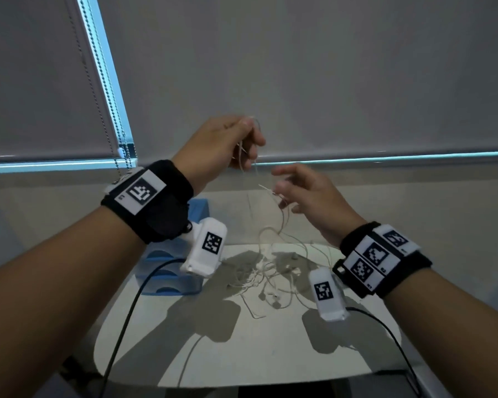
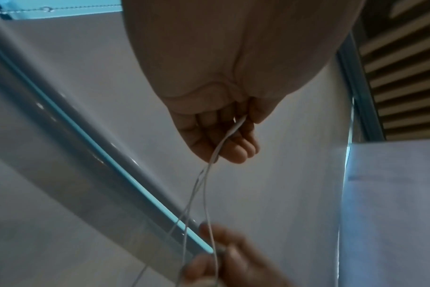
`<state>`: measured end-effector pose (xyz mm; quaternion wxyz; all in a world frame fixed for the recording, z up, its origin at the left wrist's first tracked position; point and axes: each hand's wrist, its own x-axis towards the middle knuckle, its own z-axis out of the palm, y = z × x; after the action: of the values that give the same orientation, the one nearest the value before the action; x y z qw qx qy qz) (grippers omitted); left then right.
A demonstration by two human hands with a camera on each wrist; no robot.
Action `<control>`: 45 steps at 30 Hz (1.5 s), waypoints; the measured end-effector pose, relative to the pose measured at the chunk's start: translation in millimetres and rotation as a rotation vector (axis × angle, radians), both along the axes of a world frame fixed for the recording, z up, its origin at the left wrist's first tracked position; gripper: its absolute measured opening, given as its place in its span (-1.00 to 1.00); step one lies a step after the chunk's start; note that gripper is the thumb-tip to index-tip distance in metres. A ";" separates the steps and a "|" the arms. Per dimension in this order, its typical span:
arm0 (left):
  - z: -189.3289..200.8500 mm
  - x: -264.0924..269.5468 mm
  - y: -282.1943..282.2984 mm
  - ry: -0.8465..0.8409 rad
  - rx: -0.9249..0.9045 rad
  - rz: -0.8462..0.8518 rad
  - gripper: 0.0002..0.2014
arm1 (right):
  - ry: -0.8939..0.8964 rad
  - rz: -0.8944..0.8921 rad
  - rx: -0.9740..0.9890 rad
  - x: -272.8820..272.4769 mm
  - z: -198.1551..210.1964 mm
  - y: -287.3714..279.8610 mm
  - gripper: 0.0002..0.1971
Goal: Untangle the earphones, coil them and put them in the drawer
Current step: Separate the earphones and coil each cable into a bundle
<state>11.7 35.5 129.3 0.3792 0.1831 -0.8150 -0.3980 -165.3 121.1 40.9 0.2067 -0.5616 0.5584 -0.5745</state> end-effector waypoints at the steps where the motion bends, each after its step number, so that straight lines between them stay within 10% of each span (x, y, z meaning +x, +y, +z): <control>1: -0.9 -1.5 1.4 -0.052 -0.029 -0.007 -0.61 | 0.047 -0.010 -0.044 3.0 8.3 -2.9 -0.76; 11: -0.1 4.0 -5.4 -0.020 -0.021 0.058 -0.64 | 0.301 -0.013 0.030 3.5 21.6 -4.1 -0.71; 24: 50.7 20.8 -23.0 0.254 0.040 0.110 -0.65 | -0.229 -0.092 0.125 -44.7 -35.8 13.6 -0.68; 31: 64.3 17.0 -13.7 0.273 -0.062 0.012 -0.72 | -0.076 -0.159 0.167 -55.3 -24.5 13.2 -0.83; 41: 64.2 -21.1 18.5 0.290 0.153 -0.230 -0.78 | -0.044 0.348 0.152 -1.5 3.2 12.9 -0.46; 45: 58.5 -29.0 22.8 0.227 0.133 -0.273 -0.73 | 0.069 0.383 0.143 22.4 7.5 5.0 -0.75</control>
<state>-17.2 58.3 187.8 0.3985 0.0495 -0.7561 -0.5167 -142.9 126.2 48.4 0.3321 -0.6606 0.4877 -0.4641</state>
